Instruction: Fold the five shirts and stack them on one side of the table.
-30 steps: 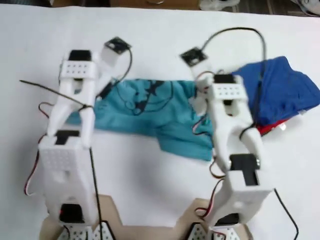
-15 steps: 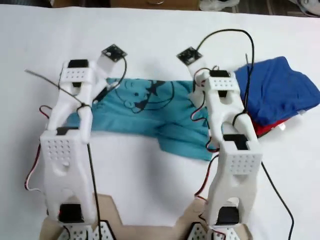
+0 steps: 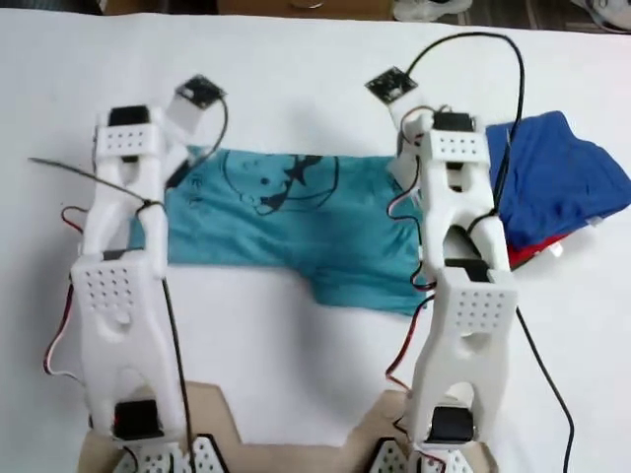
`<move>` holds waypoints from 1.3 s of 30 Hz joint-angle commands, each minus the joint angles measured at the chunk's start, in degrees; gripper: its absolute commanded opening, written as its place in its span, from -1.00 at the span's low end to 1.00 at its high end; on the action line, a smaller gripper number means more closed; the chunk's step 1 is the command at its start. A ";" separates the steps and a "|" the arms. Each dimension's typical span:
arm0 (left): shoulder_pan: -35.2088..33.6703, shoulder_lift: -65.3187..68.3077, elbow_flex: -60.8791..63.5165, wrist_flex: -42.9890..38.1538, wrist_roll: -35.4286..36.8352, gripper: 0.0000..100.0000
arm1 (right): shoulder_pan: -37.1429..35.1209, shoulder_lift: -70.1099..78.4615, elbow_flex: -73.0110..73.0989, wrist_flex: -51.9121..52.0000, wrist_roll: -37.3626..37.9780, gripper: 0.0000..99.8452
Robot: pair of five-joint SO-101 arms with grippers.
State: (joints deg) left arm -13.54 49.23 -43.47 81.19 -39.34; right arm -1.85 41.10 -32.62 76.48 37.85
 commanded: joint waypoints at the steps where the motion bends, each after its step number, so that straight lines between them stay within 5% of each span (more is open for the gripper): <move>1: -0.97 -0.79 -8.31 7.65 0.00 -0.95 | 0.48 -5.49 -2.99 8.66 0.09 -0.95; 10: -2.37 -0.79 -16.75 14.59 0.00 -0.95 | -0.04 -29.58 25.49 2.51 7.82 -0.64; 19: -3.52 -0.79 -31.87 21.10 5.71 -0.95 | -2.33 -52.09 68.22 -16.75 8.70 -0.78; 33: -4.75 -0.26 -30.81 20.84 7.30 -0.95 | -16.13 -57.45 75.16 -14.73 9.05 -0.78; 39: -4.75 -0.18 -30.73 20.75 7.12 -0.95 | -19.91 -51.91 74.90 -14.64 11.34 -0.59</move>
State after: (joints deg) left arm -17.76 49.67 -72.84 101.41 -32.31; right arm -20.48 -12.26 42.81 61.63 46.90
